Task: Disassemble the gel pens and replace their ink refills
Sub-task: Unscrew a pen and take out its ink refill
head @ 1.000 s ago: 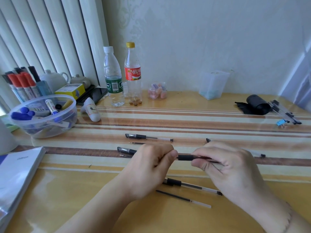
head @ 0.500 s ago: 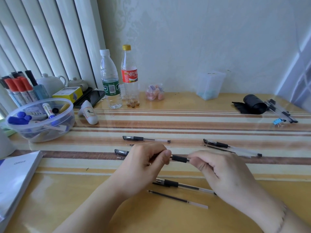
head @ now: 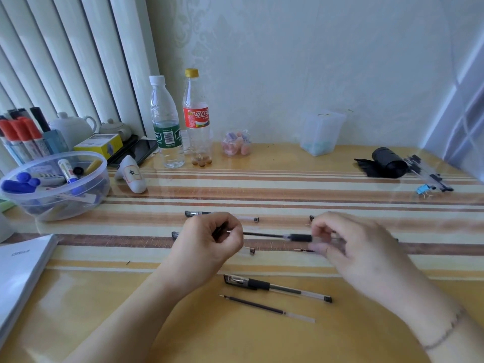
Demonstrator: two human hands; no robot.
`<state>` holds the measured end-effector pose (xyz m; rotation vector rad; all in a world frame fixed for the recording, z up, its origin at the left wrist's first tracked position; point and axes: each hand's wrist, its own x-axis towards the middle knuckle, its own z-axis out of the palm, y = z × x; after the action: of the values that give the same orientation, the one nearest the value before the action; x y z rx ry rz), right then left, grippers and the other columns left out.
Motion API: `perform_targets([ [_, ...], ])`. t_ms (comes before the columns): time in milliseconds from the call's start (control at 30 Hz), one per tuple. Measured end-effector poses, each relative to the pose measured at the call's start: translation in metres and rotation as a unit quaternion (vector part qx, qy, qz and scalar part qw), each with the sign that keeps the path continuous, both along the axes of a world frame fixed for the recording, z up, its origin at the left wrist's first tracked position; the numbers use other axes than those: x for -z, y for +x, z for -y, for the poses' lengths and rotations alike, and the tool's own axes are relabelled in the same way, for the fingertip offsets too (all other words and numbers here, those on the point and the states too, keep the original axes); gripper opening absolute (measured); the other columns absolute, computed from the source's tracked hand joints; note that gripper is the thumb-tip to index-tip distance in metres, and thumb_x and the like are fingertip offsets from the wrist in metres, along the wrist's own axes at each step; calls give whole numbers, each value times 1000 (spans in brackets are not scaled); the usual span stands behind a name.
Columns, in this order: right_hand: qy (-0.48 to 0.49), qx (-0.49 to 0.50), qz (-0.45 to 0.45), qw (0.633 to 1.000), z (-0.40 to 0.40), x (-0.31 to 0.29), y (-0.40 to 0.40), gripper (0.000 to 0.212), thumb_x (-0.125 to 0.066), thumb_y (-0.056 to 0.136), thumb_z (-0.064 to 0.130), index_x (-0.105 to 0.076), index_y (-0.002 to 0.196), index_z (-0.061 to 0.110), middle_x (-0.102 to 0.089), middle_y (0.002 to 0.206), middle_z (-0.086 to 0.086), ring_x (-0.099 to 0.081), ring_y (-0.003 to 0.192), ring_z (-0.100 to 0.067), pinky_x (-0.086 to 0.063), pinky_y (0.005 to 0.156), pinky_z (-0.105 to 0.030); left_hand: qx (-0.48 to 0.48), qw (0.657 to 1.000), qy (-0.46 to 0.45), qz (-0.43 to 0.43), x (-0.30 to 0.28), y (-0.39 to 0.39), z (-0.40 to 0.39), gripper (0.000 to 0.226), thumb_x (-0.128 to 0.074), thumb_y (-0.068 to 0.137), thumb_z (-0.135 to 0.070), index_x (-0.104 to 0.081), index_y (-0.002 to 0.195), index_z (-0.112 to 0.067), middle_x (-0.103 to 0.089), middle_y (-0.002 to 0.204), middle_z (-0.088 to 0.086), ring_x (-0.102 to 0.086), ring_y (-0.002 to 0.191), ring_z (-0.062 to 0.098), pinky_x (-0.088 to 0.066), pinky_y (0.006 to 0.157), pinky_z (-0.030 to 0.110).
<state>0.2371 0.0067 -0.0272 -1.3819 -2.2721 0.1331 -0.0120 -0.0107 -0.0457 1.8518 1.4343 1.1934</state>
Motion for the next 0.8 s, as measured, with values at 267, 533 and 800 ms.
perform_targets([
  [267, -231, 134, -1, 964, -29, -4, 56, 16, -83, 67, 40, -69, 73, 36, -57, 63, 10, -54, 55, -8, -43, 55, -26, -19, 1000, 19, -14, 5, 3, -2, 22, -58, 88, -11, -61, 67, -15, -44, 49, -6, -33, 44, 6, -29, 45, 16],
  [533, -209, 144, 73, 965, -36, 15, 47, 12, -72, 81, 38, -65, 73, 31, -66, 74, 7, -63, 70, -12, -54, 68, -34, 67, 966, 109, -226, 22, 28, -4, 7, -58, 85, -22, -60, 79, -21, -48, 69, -12, -44, 64, 6, -38, 60, 17],
  [800, -164, 144, 73, 973, -34, 10, 44, 13, -59, 90, 41, -64, 81, 32, -63, 75, 13, -58, 68, -9, -52, 66, -32, 70, 946, 128, -291, 21, 22, -9, 10, -61, 84, -36, -67, 88, -29, -53, 83, -9, -52, 71, 15, -44, 67, 27],
])
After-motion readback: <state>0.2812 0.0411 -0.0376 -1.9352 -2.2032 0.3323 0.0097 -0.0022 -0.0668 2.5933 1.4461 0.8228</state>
